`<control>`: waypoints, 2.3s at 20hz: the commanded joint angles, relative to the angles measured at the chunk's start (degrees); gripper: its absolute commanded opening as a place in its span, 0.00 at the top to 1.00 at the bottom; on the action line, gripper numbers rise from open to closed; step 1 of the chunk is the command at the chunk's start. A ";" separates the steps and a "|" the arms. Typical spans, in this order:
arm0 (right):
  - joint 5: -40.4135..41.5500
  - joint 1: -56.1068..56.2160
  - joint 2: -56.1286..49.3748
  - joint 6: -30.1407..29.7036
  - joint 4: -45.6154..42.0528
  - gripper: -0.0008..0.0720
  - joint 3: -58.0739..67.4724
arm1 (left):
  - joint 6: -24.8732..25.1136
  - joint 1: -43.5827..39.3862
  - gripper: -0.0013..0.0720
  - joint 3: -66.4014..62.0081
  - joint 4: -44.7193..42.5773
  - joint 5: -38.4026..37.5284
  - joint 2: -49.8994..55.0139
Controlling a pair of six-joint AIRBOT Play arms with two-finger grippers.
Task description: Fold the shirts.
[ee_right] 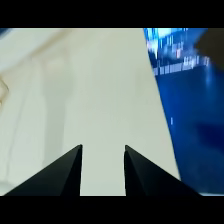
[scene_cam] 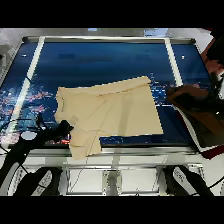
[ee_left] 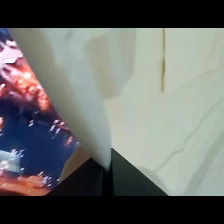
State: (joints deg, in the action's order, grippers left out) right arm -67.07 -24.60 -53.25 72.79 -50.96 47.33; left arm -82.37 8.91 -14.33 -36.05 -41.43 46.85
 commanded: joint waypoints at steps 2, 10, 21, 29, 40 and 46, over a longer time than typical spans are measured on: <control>-5.42 -0.02 4.04 6.05 -1.75 0.55 -18.95 | 0.85 -0.37 0.96 -3.45 0.15 -1.77 0.07; 7.06 0.02 11.04 12.61 9.40 0.55 -39.56 | 3.37 -0.37 0.96 -3.78 0.20 -3.48 0.07; 23.12 0.07 10.91 13.57 15.69 0.56 -40.28 | 4.22 -0.37 0.96 -3.78 0.20 -3.93 0.07; 21.62 0.07 5.95 7.56 19.71 0.55 -40.24 | 4.42 -0.37 0.96 -3.78 0.15 -4.63 0.07; 18.53 -0.04 12.24 -16.20 28.15 0.95 -27.19 | 14.91 -0.31 0.96 -17.18 -6.25 -16.90 -5.55; 8.24 -0.04 38.45 6.97 -12.17 0.95 -0.50 | -1.92 -0.31 0.96 -41.68 -35.45 -24.13 -27.74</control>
State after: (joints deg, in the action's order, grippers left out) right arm -54.15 -24.67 -26.33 69.23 -42.15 34.74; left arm -77.21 8.56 -45.47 -57.28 -63.31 28.38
